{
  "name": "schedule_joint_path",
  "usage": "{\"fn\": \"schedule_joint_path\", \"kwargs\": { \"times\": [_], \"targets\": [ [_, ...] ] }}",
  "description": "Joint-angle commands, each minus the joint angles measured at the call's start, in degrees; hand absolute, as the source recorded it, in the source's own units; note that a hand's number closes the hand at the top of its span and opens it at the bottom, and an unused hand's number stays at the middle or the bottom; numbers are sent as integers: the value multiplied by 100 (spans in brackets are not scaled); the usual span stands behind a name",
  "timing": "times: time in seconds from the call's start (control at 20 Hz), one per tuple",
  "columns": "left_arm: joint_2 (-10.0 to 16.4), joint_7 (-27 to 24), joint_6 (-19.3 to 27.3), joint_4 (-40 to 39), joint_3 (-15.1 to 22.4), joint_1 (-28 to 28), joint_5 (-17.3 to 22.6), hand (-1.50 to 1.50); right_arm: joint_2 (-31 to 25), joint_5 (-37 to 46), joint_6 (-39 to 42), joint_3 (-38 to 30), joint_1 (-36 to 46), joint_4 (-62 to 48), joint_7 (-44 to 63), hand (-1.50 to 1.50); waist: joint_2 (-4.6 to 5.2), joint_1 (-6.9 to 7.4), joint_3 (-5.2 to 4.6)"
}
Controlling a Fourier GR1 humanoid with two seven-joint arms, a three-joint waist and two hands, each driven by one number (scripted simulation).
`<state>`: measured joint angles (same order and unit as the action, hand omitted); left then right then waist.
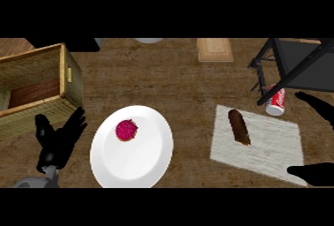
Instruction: Pick the sweet potato from the placemat and place it in the tiered shelf
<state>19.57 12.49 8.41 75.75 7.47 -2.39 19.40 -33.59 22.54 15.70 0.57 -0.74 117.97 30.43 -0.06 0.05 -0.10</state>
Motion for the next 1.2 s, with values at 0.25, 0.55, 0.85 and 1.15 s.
{"fn": "schedule_joint_path", "kwargs": {
  "times": [0.25,0.55,0.85,1.15],
  "targets": [
    [-349,71,114,-170,131,-336,-248,0,984,1702,179,1726,1430,-442,2492,-150,21,68,5],
    [-114,-91,-111,-89,-144,9,-179,0,1746,2750,78,2249,2270,-1730,3090,-150,14,100,7],
    [-64,122,-204,145,-232,69,-173,0,1931,2790,426,1938,2311,-2520,2967,-150,10,52,10],
    [-337,-10,-133,-320,-254,-292,-380,0,2500,3515,370,2446,2168,-2890,3276,-150,9,-4,7]
  ]
}}
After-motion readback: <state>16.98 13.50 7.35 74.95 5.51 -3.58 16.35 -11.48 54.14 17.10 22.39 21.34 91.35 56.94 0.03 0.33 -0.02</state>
